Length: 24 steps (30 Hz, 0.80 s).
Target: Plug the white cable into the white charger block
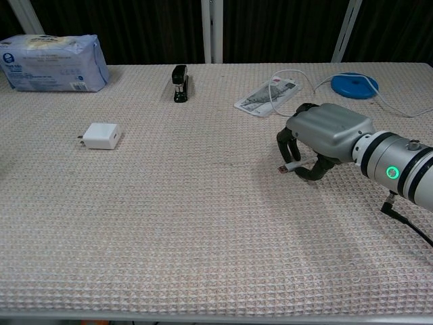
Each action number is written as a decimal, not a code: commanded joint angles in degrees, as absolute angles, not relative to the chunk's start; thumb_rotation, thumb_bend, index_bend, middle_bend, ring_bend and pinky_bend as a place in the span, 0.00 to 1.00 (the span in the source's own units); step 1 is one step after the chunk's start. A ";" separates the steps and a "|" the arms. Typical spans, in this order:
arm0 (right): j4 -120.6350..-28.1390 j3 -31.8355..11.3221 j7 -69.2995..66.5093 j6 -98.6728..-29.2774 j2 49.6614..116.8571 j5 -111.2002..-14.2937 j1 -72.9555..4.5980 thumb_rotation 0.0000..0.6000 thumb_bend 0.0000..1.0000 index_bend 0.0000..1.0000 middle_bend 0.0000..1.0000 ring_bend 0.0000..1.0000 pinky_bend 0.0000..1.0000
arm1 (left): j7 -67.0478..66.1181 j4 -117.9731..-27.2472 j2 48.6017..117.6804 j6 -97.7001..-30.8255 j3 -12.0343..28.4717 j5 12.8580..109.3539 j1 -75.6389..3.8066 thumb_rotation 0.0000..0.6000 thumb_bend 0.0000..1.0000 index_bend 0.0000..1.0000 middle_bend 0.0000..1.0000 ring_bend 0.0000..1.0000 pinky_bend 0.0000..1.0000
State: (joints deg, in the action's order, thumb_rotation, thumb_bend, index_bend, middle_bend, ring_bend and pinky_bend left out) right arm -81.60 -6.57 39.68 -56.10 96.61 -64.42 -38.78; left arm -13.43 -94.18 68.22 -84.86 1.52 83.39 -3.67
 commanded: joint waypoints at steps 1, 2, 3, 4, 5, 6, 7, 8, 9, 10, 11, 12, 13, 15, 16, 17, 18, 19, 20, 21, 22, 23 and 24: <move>-81.48 -6.46 39.76 -56.03 96.71 -64.24 -38.97 1.00 0.30 0.50 0.47 0.18 0.08 | -13.39 -94.20 68.22 -84.82 1.52 83.34 -3.68 1.00 0.17 0.07 0.00 0.00 0.00; -81.44 -6.41 39.82 -56.04 96.73 -64.20 -39.02 1.00 0.30 0.50 0.47 0.18 0.08 | -13.40 -94.20 68.22 -84.80 1.52 83.34 -3.69 1.00 0.17 0.07 0.00 0.00 0.00; -81.40 -6.36 39.89 -56.07 96.74 -64.14 -39.07 1.00 0.31 0.50 0.47 0.18 0.08 | -13.39 -94.19 68.23 -84.82 1.53 83.35 -3.69 1.00 0.17 0.07 0.00 0.00 0.00; -81.33 -6.34 39.96 -56.14 96.77 -64.00 -39.10 1.00 0.31 0.50 0.47 0.18 0.08 | -13.38 -94.16 68.24 -84.82 1.53 83.35 -3.69 1.00 0.17 0.07 0.00 0.00 0.00; -81.26 -6.32 39.98 -56.18 96.81 -63.89 -39.12 1.00 0.31 0.50 0.47 0.18 0.08 | -13.37 -94.15 68.24 -84.79 1.52 83.35 -3.70 1.00 0.17 0.07 0.00 0.00 0.00; -81.21 -6.30 39.95 -56.18 96.86 -63.77 -39.15 1.00 0.32 0.50 0.48 0.19 0.08 | -13.36 -94.14 68.23 -84.76 1.52 83.34 -3.72 1.00 0.17 0.07 0.00 0.00 0.00; -81.13 -6.27 39.87 -56.18 96.94 -63.68 -39.19 1.00 0.32 0.50 0.48 0.19 0.08 | -13.36 -94.12 68.21 -84.72 1.53 83.31 -3.73 1.00 0.17 0.07 0.00 0.00 0.00; -81.03 -6.22 39.84 -56.18 96.99 -63.66 -39.23 1.00 0.32 0.51 0.48 0.19 0.08 | -13.35 -94.10 68.20 -84.69 1.52 83.31 -3.75 1.00 0.17 0.07 0.00 0.00 0.00; -80.96 -6.18 39.82 -56.19 97.05 -63.63 -39.27 1.00 0.32 0.51 0.48 0.19 0.08 | -13.34 -94.09 68.19 -84.68 1.53 83.31 -3.76 1.00 0.17 0.07 0.00 0.00 0.00; -80.88 -6.16 39.74 -56.20 97.15 -63.60 -39.32 1.00 0.32 0.51 0.48 0.19 0.08 | -13.33 -94.08 68.18 -84.67 1.54 83.29 -3.76 1.00 0.17 0.07 0.00 0.00 0.00; -80.83 -6.16 39.62 -56.25 97.21 -63.63 -39.35 1.00 0.33 0.52 0.49 0.20 0.08 | -13.32 -94.07 68.16 -84.67 1.55 83.27 -3.76 1.00 0.17 0.07 0.00 0.00 0.00; -80.78 -6.14 39.49 -56.33 97.29 -63.71 -39.37 1.00 0.33 0.52 0.49 0.20 0.08 | -13.29 -94.06 68.14 -84.68 1.55 83.25 -3.76 1.00 0.17 0.07 0.00 0.00 0.00; -80.69 -6.11 39.29 -56.48 97.38 -63.90 -39.38 1.00 0.33 0.53 0.50 0.21 0.08 | -13.27 -94.03 68.15 -84.69 1.56 83.23 -3.75 1.00 0.17 0.07 0.00 0.00 0.00; -80.41 -6.04 38.74 -56.82 97.53 -64.46 -39.36 1.00 0.33 0.56 0.52 0.23 0.08 | -13.24 -94.01 68.12 -84.67 1.56 83.21 -3.75 1.00 0.17 0.07 0.00 0.00 0.00; -80.28 -6.02 38.27 -56.97 97.57 -64.76 -39.31 1.00 0.33 0.56 0.52 0.23 0.08 | -13.20 -94.01 68.09 -84.65 1.55 83.22 -3.75 1.00 0.17 0.07 0.00 0.00 0.00; -80.23 -6.02 37.92 -57.12 97.59 -64.97 -39.27 1.00 0.33 0.57 0.53 0.24 0.08 | -13.16 -94.01 68.06 -84.61 1.54 83.20 -3.76 1.00 0.17 0.07 0.00 0.00 0.00; -80.18 -6.02 37.53 -57.31 97.60 -65.27 -39.22 1.00 0.33 0.58 0.53 0.24 0.08 | -13.12 -94.01 68.01 -84.59 1.56 83.19 -3.78 1.00 0.17 0.07 0.00 0.00 0.00; -80.12 -5.99 37.21 -57.49 97.58 -65.57 -39.17 1.00 0.33 0.58 0.53 0.25 0.08 | -13.10 -94.00 67.96 -84.55 1.57 83.20 -3.81 1.00 0.17 0.07 0.00 0.00 0.00; -80.11 -5.95 36.84 -57.69 97.52 -65.90 -39.10 1.00 0.33 0.59 0.54 0.25 0.08 | -13.14 -94.02 67.85 -84.46 1.58 83.24 -3.89 1.00 0.17 0.07 0.00 0.00 0.00; -80.13 -5.94 36.58 -57.82 97.45 -66.14 -39.06 1.00 0.33 0.59 0.54 0.25 0.08 | -13.21 -94.06 67.76 -84.36 1.59 83.30 -3.98 1.00 0.17 0.07 0.00 0.00 0.00; -80.16 -5.89 36.35 -57.90 97.35 -66.34 -39.02 1.00 0.33 0.59 0.54 0.25 0.08 | -13.29 -94.14 67.64 -84.24 1.60 83.38 -4.10 1.00 0.17 0.07 0.00 0.00 0.00; -80.26 -5.83 36.07 -58.02 97.20 -66.58 -38.95 1.00 0.33 0.59 0.54 0.25 0.08 | -13.39 -94.27 67.45 -84.06 1.64 83.51 -4.30 1.00 0.17 0.07 0.00 0.00 0.00; -80.32 -5.81 35.86 -58.17 97.10 -66.80 -38.90 1.00 0.33 0.59 0.54 0.25 0.08 | -13.53 -94.40 67.29 -83.91 1.69 83.64 -4.48 1.00 0.17 0.07 0.00 0.00 0.00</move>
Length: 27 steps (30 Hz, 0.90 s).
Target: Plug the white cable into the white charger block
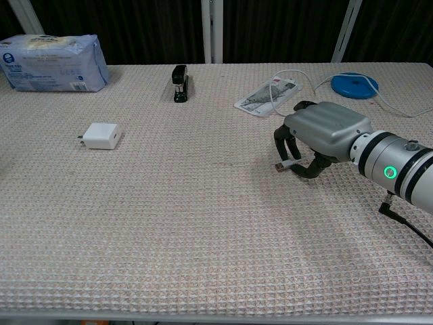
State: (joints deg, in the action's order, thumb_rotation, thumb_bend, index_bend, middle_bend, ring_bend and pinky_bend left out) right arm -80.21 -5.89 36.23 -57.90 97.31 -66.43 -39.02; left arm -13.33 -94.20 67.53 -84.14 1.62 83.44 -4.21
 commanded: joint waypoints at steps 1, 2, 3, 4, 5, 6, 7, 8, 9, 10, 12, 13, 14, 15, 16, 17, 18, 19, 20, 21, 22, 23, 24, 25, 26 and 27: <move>-80.45 -5.77 35.47 -58.34 96.94 -67.08 -38.79 1.00 0.33 0.60 0.54 0.25 0.08 | -13.76 -94.59 67.04 -83.67 1.76 83.91 -4.80 1.00 0.17 0.07 0.00 0.00 0.00; -80.60 -5.79 35.12 -58.50 96.79 -67.27 -38.69 1.00 0.33 0.60 0.54 0.25 0.08 | -13.91 -94.78 66.83 -83.42 1.83 84.17 -5.11 1.00 0.17 0.07 0.00 0.00 0.00; -80.73 -5.80 34.77 -58.70 96.62 -67.48 -38.58 1.00 0.33 0.60 0.54 0.25 0.08 | -14.04 -95.02 66.58 -83.10 1.91 84.40 -5.47 1.00 0.17 0.07 0.00 0.00 0.00; -80.89 -5.83 34.41 -58.91 96.41 -67.69 -38.47 1.00 0.33 0.60 0.54 0.25 0.08 | -14.12 -95.29 66.31 -82.68 2.03 84.67 -5.91 1.00 0.17 0.07 0.00 0.00 0.00; -81.18 -5.94 33.80 -59.22 96.07 -68.01 -38.30 1.00 0.33 0.60 0.54 0.25 0.08 | -13.97 -95.62 65.94 -81.97 2.24 85.11 -6.66 1.00 0.17 0.07 0.00 0.00 0.00; -81.41 -6.02 33.36 -59.48 95.77 -68.28 -38.19 1.00 0.33 0.60 0.54 0.25 0.08 | -13.54 -95.80 65.67 -81.27 2.47 85.39 -7.35 1.00 0.17 0.07 0.00 0.00 0.00; -81.81 -6.16 32.79 -59.83 95.23 -68.61 -38.02 1.00 0.33 0.60 0.54 0.25 0.08 | -12.73 -95.91 65.38 -80.07 2.91 85.57 -8.44 1.00 0.17 0.07 0.00 0.00 0.00; -82.22 -6.35 32.32 -60.19 94.77 -68.87 -37.88 1.00 0.33 0.60 0.54 0.25 0.08 | -12.12 -95.83 65.21 -78.95 3.29 85.64 -9.40 1.00 0.17 0.07 0.00 0.00 0.00; -82.72 -6.58 31.85 -60.57 94.23 -69.17 -37.77 1.00 0.33 0.60 0.54 0.25 0.08 | -11.44 -95.64 65.12 -77.66 3.70 85.68 -10.48 1.00 0.17 0.07 0.00 0.00 0.00; -83.32 -6.86 31.38 -60.87 93.53 -69.45 -37.70 1.00 0.33 0.60 0.54 0.25 0.08 | -10.69 -95.39 65.10 -76.19 4.14 85.64 -11.67 1.00 0.17 0.07 0.00 0.00 0.00; -85.24 -7.78 30.50 -61.63 91.54 -69.75 -37.52 1.00 0.33 0.60 0.54 0.25 0.08 | -8.33 -94.67 65.26 -71.85 5.19 85.18 -14.89 1.00 0.17 0.08 0.00 0.00 0.00; -86.18 -8.22 30.26 -61.97 90.56 -69.83 -37.46 1.00 0.33 0.60 0.54 0.25 0.08 | -7.07 -94.22 65.49 -69.79 5.74 84.82 -16.41 1.00 0.17 0.09 0.01 0.00 0.00; -87.47 -8.83 30.05 -62.42 89.24 -69.84 -37.37 1.00 0.33 0.60 0.54 0.25 0.08 | -5.57 -93.36 66.00 -66.98 6.51 84.22 -18.51 1.00 0.17 0.09 0.02 0.00 0.00; -88.45 -9.26 30.00 -62.70 88.24 -69.77 -37.31 1.00 0.33 0.60 0.54 0.25 0.08 | -4.73 -92.56 66.51 -64.81 7.06 83.73 -20.14 1.00 0.17 0.10 0.03 0.00 0.00; -89.43 -9.67 30.10 -62.93 87.23 -69.58 -37.25 1.00 0.33 0.60 0.54 0.25 0.08 | -4.20 -91.65 67.12 -62.67 7.61 83.17 -21.77 1.00 0.17 0.10 0.04 0.00 0.00; -90.67 -10.18 30.40 -63.27 85.97 -69.29 -37.17 1.00 0.33 0.60 0.54 0.25 0.08 | -4.18 -90.39 67.96 -59.89 8.27 82.31 -23.88 1.00 0.17 0.11 0.05 0.00 0.00; -91.47 -10.50 30.62 -63.57 85.12 -69.16 -37.11 1.00 0.33 0.60 0.54 0.25 0.08 | -4.51 -89.48 68.64 -58.01 8.76 81.64 -25.40 1.00 0.17 0.11 0.05 0.00 0.00; -92.23 -10.78 30.80 -63.79 84.33 -68.95 -37.03 1.00 0.33 0.60 0.54 0.25 0.08 | -4.85 -88.56 69.46 -56.35 9.30 80.90 -26.85 1.00 0.17 0.12 0.05 0.00 0.00; -93.29 -11.13 30.89 -64.00 83.36 -68.52 -36.90 1.00 0.33 0.60 0.54 0.25 0.08 | -5.13 -87.33 70.67 -54.17 9.98 79.69 -28.67 1.00 0.17 0.12 0.05 0.00 0.00; -93.99 -11.36 30.92 -64.15 82.69 -68.26 -36.81 1.00 0.33 0.60 0.54 0.25 0.08 | -5.31 -86.35 71.62 -52.49 10.41 78.70 -30.00 1.00 0.17 0.12 0.06 0.00 0.00; -94.57 -11.54 30.98 -64.27 82.07 -68.07 -36.75 1.00 0.33 0.60 0.54 0.25 0.08 | -5.58 -85.21 72.62 -50.79 10.75 77.74 -31.32 1.00 0.17 0.12 0.06 0.00 0.00; -95.19 -11.75 31.11 -64.47 81.32 -67.86 -36.68 1.00 0.33 0.60 0.54 0.25 0.08 | -6.12 -83.41 74.06 -48.68 11.11 76.48 -33.01 1.00 0.17 0.12 0.06 0.00 0.00; -95.56 -11.91 31.23 -64.65 80.85 -67.75 -36.64 1.00 0.33 0.60 0.54 0.25 0.08 | -6.78 -81.91 75.19 -47.30 11.33 75.50 -34.17 1.00 0.17 0.13 0.07 0.00 0.00; -95.89 -12.07 31.30 -64.82 80.43 -67.62 -36.62 1.00 0.33 0.60 0.54 0.25 0.08 | -7.66 -80.38 76.30 -46.07 11.47 74.51 -35.25 1.00 0.17 0.14 0.07 0.00 0.00; -96.34 -12.25 31.27 -64.98 79.91 -67.44 -36.57 1.00 0.33 0.60 0.54 0.25 0.08 | -8.70 -78.38 77.82 -44.78 11.70 73.13 -36.51 1.00 0.17 0.14 0.08 0.00 0.00; -96.69 -12.38 31.21 -65.08 79.52 -67.30 -36.53 1.00 0.33 0.60 0.54 0.25 0.08 | -9.21 -76.94 78.98 -44.10 11.93 72.05 -37.28 1.00 0.18 0.15 0.09 0.00 0.00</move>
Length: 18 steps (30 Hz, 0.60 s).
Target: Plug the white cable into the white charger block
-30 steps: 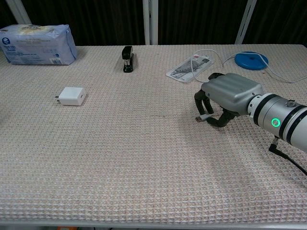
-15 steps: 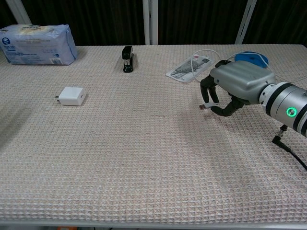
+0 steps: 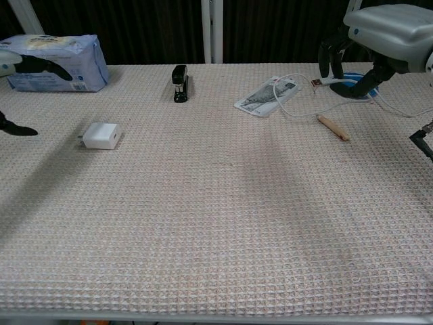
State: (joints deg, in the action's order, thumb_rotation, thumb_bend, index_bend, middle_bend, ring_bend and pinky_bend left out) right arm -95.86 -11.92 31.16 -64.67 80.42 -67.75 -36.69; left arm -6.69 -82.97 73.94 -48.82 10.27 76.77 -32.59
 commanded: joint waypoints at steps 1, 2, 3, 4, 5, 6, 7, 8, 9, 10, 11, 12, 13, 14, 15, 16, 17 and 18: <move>-97.00 -12.51 31.18 -65.20 79.15 -67.15 -36.49 1.00 0.33 0.60 0.54 0.25 0.08 | -9.54 -75.56 80.10 -43.40 12.12 70.88 -37.94 1.00 0.18 0.16 0.10 0.00 0.00; -97.33 -12.66 31.19 -65.32 78.71 -67.02 -36.49 1.00 0.33 0.60 0.54 0.25 0.08 | -9.93 -73.97 81.32 -42.51 12.32 69.36 -38.72 1.00 0.19 0.17 0.12 0.00 0.01; -97.51 -12.86 31.21 -65.48 78.37 -66.91 -36.50 1.00 0.33 0.60 0.54 0.25 0.08 | -10.17 -72.73 82.27 -41.89 12.48 68.12 -39.24 1.00 0.19 0.18 0.13 0.00 0.01; -97.69 -13.03 31.25 -65.59 78.08 -66.77 -36.53 1.00 0.33 0.60 0.54 0.25 0.08 | -10.44 -71.68 83.10 -41.56 12.58 67.17 -39.66 1.00 0.20 0.19 0.14 0.00 0.02; -97.93 -13.25 31.38 -65.73 77.69 -66.64 -36.61 1.00 0.33 0.60 0.54 0.25 0.08 | -10.71 -70.35 84.21 -41.37 12.62 66.14 -40.08 1.00 0.20 0.20 0.15 0.00 0.03; -98.21 -13.42 31.57 -65.85 77.31 -66.50 -36.68 1.00 0.33 0.60 0.54 0.25 0.08 | -10.85 -69.37 85.13 -41.33 12.57 65.31 -40.32 1.00 0.21 0.21 0.17 0.00 0.04; -98.42 -13.53 31.72 -65.98 77.07 -66.43 -36.72 1.00 0.33 0.60 0.54 0.25 0.08 | -10.86 -68.86 85.70 -41.34 12.49 64.87 -40.45 1.00 0.21 0.22 0.17 0.00 0.05; -98.63 -13.59 31.87 -66.10 76.87 -66.36 -36.76 1.00 0.33 0.60 0.54 0.25 0.08 | -10.92 -68.54 86.11 -41.29 12.35 64.44 -40.54 1.00 0.21 0.22 0.18 0.00 0.05; -98.83 -13.63 31.95 -66.17 76.68 -66.27 -36.78 1.00 0.33 0.60 0.54 0.25 0.08 | -11.10 -68.45 86.39 -41.30 12.18 64.07 -40.61 1.00 0.21 0.22 0.18 0.00 0.05; -99.11 -13.64 31.97 -66.22 76.48 -66.12 -36.79 1.00 0.33 0.60 0.54 0.25 0.08 | -11.46 -68.68 86.63 -41.57 11.89 63.82 -40.62 1.00 0.21 0.22 0.18 0.00 0.05; -99.26 -13.62 31.98 -66.24 76.36 -66.03 -36.79 1.00 0.33 0.60 0.54 0.25 0.08 | -11.81 -68.96 86.75 -41.79 11.61 63.69 -40.61 1.00 0.21 0.22 0.18 0.00 0.06; -99.33 -13.59 31.98 -66.26 76.28 -65.96 -36.80 1.00 0.33 0.60 0.54 0.25 0.08 | -12.22 -69.28 86.86 -41.96 11.33 63.48 -40.60 1.00 0.21 0.22 0.18 0.00 0.06; -99.36 -13.49 31.99 -66.25 76.23 -65.85 -36.82 1.00 0.33 0.60 0.54 0.25 0.08 | -12.75 -69.73 87.03 -42.20 11.02 63.07 -40.56 1.00 0.21 0.22 0.19 0.00 0.06; -99.38 -13.43 31.96 -66.24 76.21 -65.77 -36.83 1.00 0.33 0.60 0.54 0.25 0.08 | -13.14 -70.06 87.16 -42.43 10.81 62.75 -40.53 1.00 0.21 0.22 0.19 0.00 0.06; -99.37 -13.37 31.90 -66.27 76.23 -65.73 -36.84 1.00 0.33 0.60 0.54 0.25 0.08 | -13.50 -70.37 87.35 -42.81 10.66 62.45 -40.45 1.00 0.21 0.23 0.19 0.00 0.06; -99.33 -13.26 31.82 -66.29 76.27 -65.70 -36.83 1.00 0.33 0.60 0.54 0.25 0.08 | -13.94 -70.76 87.63 -43.48 10.48 62.16 -40.33 1.00 0.21 0.23 0.19 0.00 0.06; -99.30 -13.16 31.72 -66.27 76.30 -65.65 -36.82 1.00 0.33 0.60 0.54 0.25 0.08 | -14.25 -71.08 87.80 -43.96 10.37 61.93 -40.23 1.00 0.21 0.24 0.20 0.00 0.06; -99.22 -13.05 31.64 -66.25 76.34 -65.62 -36.81 1.00 0.33 0.60 0.54 0.25 0.08 | -14.51 -71.44 87.95 -44.41 10.27 61.71 -40.14 1.00 0.21 0.24 0.20 0.00 0.06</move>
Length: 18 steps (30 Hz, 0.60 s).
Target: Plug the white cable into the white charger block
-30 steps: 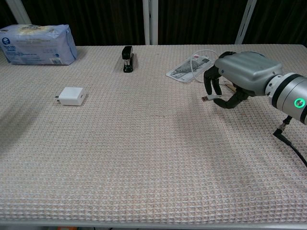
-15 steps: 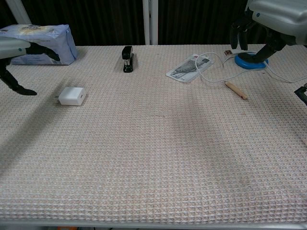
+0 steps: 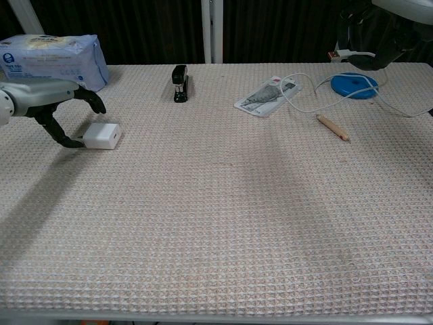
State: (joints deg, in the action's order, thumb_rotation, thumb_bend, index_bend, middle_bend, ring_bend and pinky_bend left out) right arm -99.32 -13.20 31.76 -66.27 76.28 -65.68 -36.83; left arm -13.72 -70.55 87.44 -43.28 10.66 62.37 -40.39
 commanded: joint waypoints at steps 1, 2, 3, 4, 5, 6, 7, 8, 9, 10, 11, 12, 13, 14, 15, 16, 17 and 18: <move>-99.09 -12.91 31.58 -66.22 76.41 -65.59 -36.81 1.00 0.33 0.60 0.54 0.25 0.08 | -14.87 -71.91 88.08 -44.89 10.14 61.39 -40.05 1.00 0.21 0.24 0.20 0.00 0.06; -99.02 -12.80 31.53 -66.17 76.43 -65.54 -36.82 1.00 0.33 0.60 0.54 0.25 0.08 | -15.18 -72.20 88.15 -45.16 10.07 61.08 -40.02 1.00 0.21 0.25 0.20 0.00 0.06; -98.96 -12.73 31.46 -66.16 76.47 -65.50 -36.82 1.00 0.33 0.60 0.54 0.25 0.08 | -15.48 -72.35 88.30 -45.50 10.07 60.78 -40.03 1.00 0.21 0.25 0.21 0.01 0.06; -98.86 -12.64 31.38 -66.17 76.52 -65.50 -36.82 1.00 0.33 0.60 0.54 0.25 0.08 | -15.78 -72.28 88.60 -45.84 10.10 60.35 -40.07 1.00 0.21 0.26 0.22 0.01 0.06; -98.80 -12.59 31.27 -66.21 76.55 -65.49 -36.81 1.00 0.33 0.60 0.54 0.25 0.08 | -15.98 -72.16 88.81 -45.94 10.15 59.90 -40.13 1.00 0.21 0.27 0.23 0.02 0.06; -98.76 -12.57 31.16 -66.27 76.57 -65.47 -36.78 1.00 0.33 0.60 0.54 0.25 0.08 | -16.15 -72.04 89.03 -46.02 10.22 59.40 -40.19 0.99 0.21 0.28 0.24 0.03 0.06; -98.70 -12.53 31.05 -66.36 76.57 -65.46 -36.75 1.00 0.33 0.60 0.54 0.25 0.08 | -16.37 -71.89 89.28 -46.06 10.26 58.80 -40.28 0.98 0.21 0.28 0.24 0.03 0.07; -98.66 -12.50 30.99 -66.42 76.57 -65.46 -36.73 1.00 0.33 0.60 0.54 0.25 0.08 | -16.51 -71.74 89.49 -46.13 10.29 58.40 -40.33 0.97 0.21 0.28 0.24 0.03 0.07; -98.63 -12.47 30.92 -66.47 76.56 -65.45 -36.72 1.00 0.33 0.60 0.54 0.25 0.08 | -16.65 -71.55 89.70 -46.18 10.28 58.08 -40.39 0.95 0.21 0.29 0.24 0.03 0.07; -98.60 -12.44 30.83 -66.51 76.55 -65.44 -36.70 1.00 0.33 0.60 0.54 0.25 0.08 | -16.80 -71.34 89.89 -46.18 10.24 57.73 -40.48 0.94 0.22 0.29 0.24 0.03 0.07; -98.58 -12.40 30.79 -66.53 76.55 -65.42 -36.69 1.00 0.33 0.60 0.54 0.25 0.08 | -16.79 -71.22 90.01 -46.17 10.23 57.51 -40.52 0.93 0.22 0.29 0.25 0.03 0.07; -98.58 -12.37 30.75 -66.55 76.55 -65.38 -36.69 1.00 0.33 0.60 0.54 0.25 0.08 | -16.70 -71.12 90.10 -46.20 10.26 57.34 -40.55 0.93 0.23 0.29 0.25 0.03 0.07; -98.53 -12.33 30.70 -66.59 76.59 -65.37 -36.68 1.00 0.33 0.60 0.54 0.25 0.08 | -16.47 -71.02 90.20 -46.25 10.30 57.18 -40.56 0.92 0.23 0.30 0.25 0.03 0.07; -98.48 -12.28 30.69 -66.59 76.61 -65.35 -36.69 1.00 0.33 0.60 0.54 0.25 0.08 | -16.25 -70.97 90.26 -46.31 10.33 57.15 -40.57 0.90 0.24 0.30 0.26 0.04 0.07; -98.42 -12.24 30.71 -66.59 76.64 -65.32 -36.70 1.00 0.33 0.60 0.54 0.25 0.08 | -15.96 -70.92 90.37 -46.51 10.38 57.28 -40.55 0.88 0.25 0.30 0.26 0.04 0.07; -98.37 -12.19 30.69 -66.60 76.69 -65.27 -36.71 1.00 0.33 0.60 0.54 0.25 0.08 | -15.56 -70.87 90.51 -46.73 10.34 57.60 -40.52 0.87 0.25 0.30 0.27 0.05 0.07; -98.35 -12.17 30.64 -66.60 76.74 -65.21 -36.71 1.00 0.33 0.60 0.54 0.25 0.08 | -15.36 -70.86 90.55 -46.80 10.25 57.85 -40.53 0.85 0.26 0.31 0.27 0.05 0.07; -98.30 -12.14 30.62 -66.61 76.77 -65.18 -36.71 1.00 0.33 0.60 0.54 0.25 0.08 | -15.19 -70.89 90.57 -46.87 10.18 58.06 -40.54 0.84 0.26 0.31 0.27 0.06 0.07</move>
